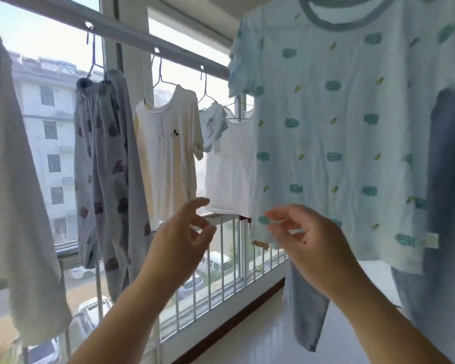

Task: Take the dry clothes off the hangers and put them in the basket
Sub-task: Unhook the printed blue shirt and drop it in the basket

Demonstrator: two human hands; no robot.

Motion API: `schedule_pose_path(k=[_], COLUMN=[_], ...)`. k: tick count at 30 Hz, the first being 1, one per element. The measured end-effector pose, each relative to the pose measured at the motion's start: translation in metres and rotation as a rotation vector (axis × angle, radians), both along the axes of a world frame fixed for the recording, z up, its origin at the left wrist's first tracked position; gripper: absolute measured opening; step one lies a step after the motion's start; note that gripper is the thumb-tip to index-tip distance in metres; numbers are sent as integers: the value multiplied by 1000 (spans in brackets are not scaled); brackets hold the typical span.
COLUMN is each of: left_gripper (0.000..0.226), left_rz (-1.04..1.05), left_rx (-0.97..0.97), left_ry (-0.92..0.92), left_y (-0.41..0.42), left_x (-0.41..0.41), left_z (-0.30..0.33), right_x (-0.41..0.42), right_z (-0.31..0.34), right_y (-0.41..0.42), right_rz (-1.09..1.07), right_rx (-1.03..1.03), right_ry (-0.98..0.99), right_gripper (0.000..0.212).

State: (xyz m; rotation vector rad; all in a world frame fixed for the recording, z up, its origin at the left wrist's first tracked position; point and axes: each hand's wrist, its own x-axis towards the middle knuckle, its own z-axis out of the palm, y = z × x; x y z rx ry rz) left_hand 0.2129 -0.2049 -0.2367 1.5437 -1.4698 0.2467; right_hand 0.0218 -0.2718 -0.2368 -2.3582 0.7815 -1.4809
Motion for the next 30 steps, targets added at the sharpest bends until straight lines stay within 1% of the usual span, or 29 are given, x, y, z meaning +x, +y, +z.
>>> schedule_pose_path(k=[5,11,24,30], left_gripper=[45,43,42,40], left_rz=[-60,-41,-66,-60], left_rx=[-101,-223,-291,-392], left_ry=[-50,-137,-183,-183], left_y=[-13,-38,-80,-92], left_x=[-27,-53,-88,-93], left_z=[59,112,164,200], right_x=[-19,-36,-60,-65], right_z=[62,114,173,206], right_y=[-9,-24,-58,-68], right_rz=[-45,-116,-201,-291], right_rx=[-153,-282,-421,-475], right_ry=[-24,-16,59,74], right_gripper=[23,18,19,19])
